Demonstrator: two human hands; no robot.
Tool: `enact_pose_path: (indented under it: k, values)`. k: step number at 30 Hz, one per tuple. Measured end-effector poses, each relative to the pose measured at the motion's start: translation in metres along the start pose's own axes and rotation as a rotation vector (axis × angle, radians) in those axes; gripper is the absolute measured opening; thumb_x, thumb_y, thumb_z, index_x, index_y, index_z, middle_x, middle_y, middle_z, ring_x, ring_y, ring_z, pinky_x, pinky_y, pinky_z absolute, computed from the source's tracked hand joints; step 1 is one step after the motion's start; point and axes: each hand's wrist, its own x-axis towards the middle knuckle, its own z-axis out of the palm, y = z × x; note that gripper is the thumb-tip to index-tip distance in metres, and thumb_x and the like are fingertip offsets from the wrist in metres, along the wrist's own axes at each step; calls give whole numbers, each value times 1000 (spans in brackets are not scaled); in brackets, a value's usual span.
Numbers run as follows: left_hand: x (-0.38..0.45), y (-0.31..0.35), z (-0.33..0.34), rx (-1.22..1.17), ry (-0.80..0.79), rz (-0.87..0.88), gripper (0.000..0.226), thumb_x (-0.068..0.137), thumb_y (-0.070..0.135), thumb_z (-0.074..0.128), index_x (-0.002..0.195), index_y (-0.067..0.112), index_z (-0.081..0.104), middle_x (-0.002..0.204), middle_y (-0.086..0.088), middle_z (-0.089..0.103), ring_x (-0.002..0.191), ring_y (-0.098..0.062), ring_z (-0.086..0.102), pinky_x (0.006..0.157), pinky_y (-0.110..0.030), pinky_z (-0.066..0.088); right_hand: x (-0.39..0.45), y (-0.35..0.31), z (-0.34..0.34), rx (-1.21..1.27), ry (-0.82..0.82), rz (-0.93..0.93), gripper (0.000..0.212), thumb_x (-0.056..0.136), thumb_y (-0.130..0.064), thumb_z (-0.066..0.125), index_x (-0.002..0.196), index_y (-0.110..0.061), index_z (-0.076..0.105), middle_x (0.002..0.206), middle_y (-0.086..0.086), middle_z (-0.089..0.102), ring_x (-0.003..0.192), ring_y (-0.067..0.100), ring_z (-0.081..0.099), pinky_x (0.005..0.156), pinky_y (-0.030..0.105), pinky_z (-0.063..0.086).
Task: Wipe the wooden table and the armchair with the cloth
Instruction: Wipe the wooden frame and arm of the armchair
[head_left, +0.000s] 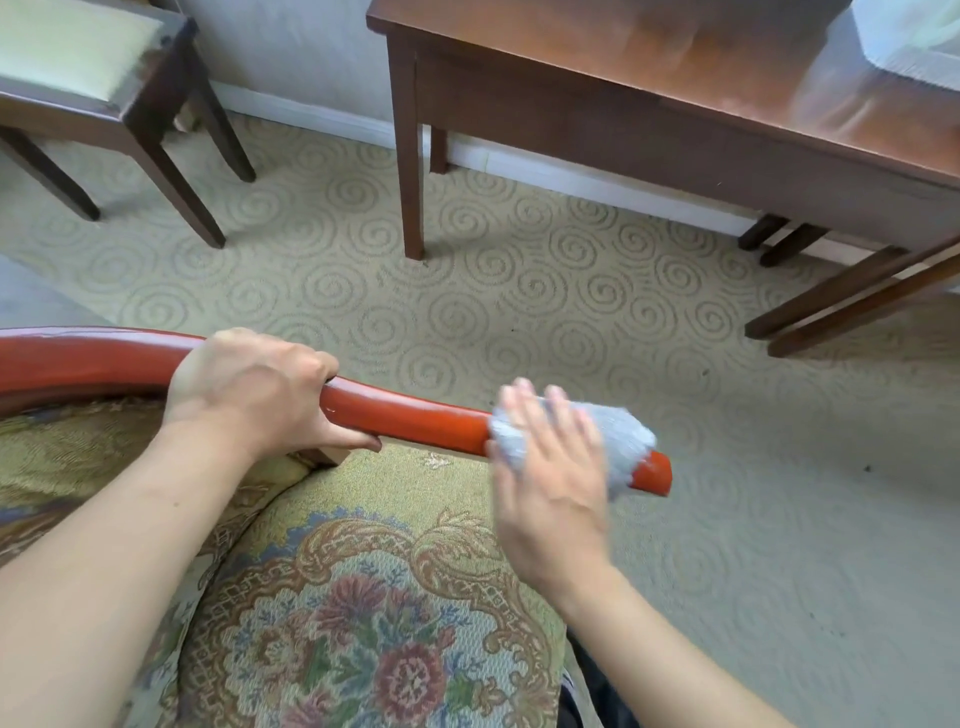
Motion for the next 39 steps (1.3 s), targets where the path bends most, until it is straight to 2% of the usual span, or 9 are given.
enact_pose_path:
  k: [4,7,14,17,21,26,33,36,39]
  values:
    - [1,2,-5,1,-19,-10,94,42,113,16,56,31,58,54,16,61,53,-10,62,56,-24,28,22,-39,15,-85,-160,-197,57,102,-41,32,149,-13,45,155,6,44,142,29,42,116,44,29]
    - [1,2,-6,-12,-29,-17,95,41,114,15,58,31,57,54,15,60,54,-11,62,56,-25,28,20,-8,4,-130,-191,-273,55,103,-38,33,149,-11,46,154,8,47,137,30,49,111,45,37]
    - [3,0,-5,-4,-24,-28,90,44,113,21,52,29,53,49,15,57,48,-11,60,55,-23,26,-28,93,-23,-44,-39,-70,54,103,-31,31,149,-7,43,157,8,39,147,27,35,118,51,29]
    - [3,0,-3,-7,-48,-26,90,43,112,24,54,29,57,52,13,62,51,-12,63,57,-24,31,-17,59,-10,-107,-14,27,60,98,-35,31,151,-8,41,159,6,37,148,30,32,118,53,25]
    - [2,-1,-1,-8,8,-32,88,46,110,24,55,29,57,56,12,65,54,-13,66,58,-25,32,5,-14,18,-145,-94,-184,64,97,-37,35,152,-5,37,159,14,34,150,30,29,120,51,23]
    - [1,1,2,-96,55,-23,51,65,76,35,50,28,45,52,7,64,50,-19,64,59,-25,44,48,-85,38,-50,-261,-260,71,99,-39,32,155,3,22,161,25,22,150,32,25,124,41,16]
    - [-2,-1,-2,-20,69,-2,89,46,111,21,54,30,55,54,14,63,53,-13,64,56,-25,31,11,22,-19,-148,-244,-360,59,96,-27,37,148,0,42,155,19,40,144,31,40,118,45,34]
    - [-2,1,-6,4,33,-9,89,47,111,18,57,30,54,58,15,64,56,-13,64,58,-25,27,-20,76,-34,-67,-128,-206,57,97,-22,34,147,5,41,156,19,36,146,34,35,122,45,24]
    - [-1,0,-2,10,31,11,89,47,111,22,63,30,56,66,13,68,64,-14,67,61,-26,29,-29,67,-23,0,-51,-16,59,98,-25,30,148,6,38,158,21,33,148,36,28,123,49,19]
